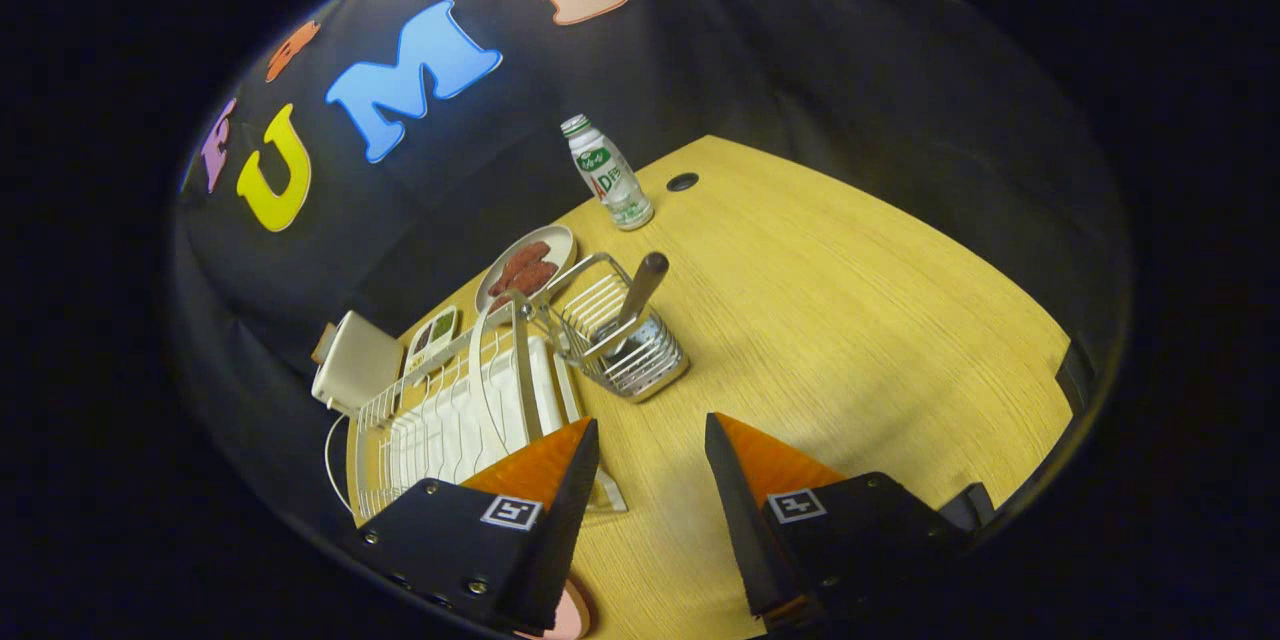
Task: Take the plate from the dish rack, then take the spoon from the basket and place it into the plate.
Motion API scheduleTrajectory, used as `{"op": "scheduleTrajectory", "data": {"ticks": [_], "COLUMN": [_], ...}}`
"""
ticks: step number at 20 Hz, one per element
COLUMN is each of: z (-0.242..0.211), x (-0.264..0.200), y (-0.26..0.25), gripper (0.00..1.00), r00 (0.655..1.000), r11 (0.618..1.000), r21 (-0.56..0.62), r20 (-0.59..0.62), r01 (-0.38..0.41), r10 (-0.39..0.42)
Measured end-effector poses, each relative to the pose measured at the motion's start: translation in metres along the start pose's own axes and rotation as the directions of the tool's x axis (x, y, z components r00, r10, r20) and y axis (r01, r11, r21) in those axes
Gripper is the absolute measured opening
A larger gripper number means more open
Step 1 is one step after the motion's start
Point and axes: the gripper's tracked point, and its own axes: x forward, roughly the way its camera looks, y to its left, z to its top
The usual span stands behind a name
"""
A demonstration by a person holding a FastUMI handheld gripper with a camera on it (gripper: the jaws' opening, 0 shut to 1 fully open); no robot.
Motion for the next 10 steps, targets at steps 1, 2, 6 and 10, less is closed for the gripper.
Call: {"op": "scheduleTrajectory", "data": {"ticks": [1,2,6,10], "z": [0.010,0.019,0.048,0.063], "x": [0.005,0.010,0.030,0.044], "y": [0.001,0.003,0.003,0.003], "gripper": [0.67,0.67,0.67,0.61], "r00": [1.000,0.999,0.993,0.987], "r11": [1.000,1.000,0.994,0.989], "r21": [0.007,0.021,0.109,0.147], "r20": [0.029,0.051,0.109,0.155], "r01": [0.010,0.015,0.022,0.010], "r10": [-0.010,-0.016,-0.034,-0.034]}}
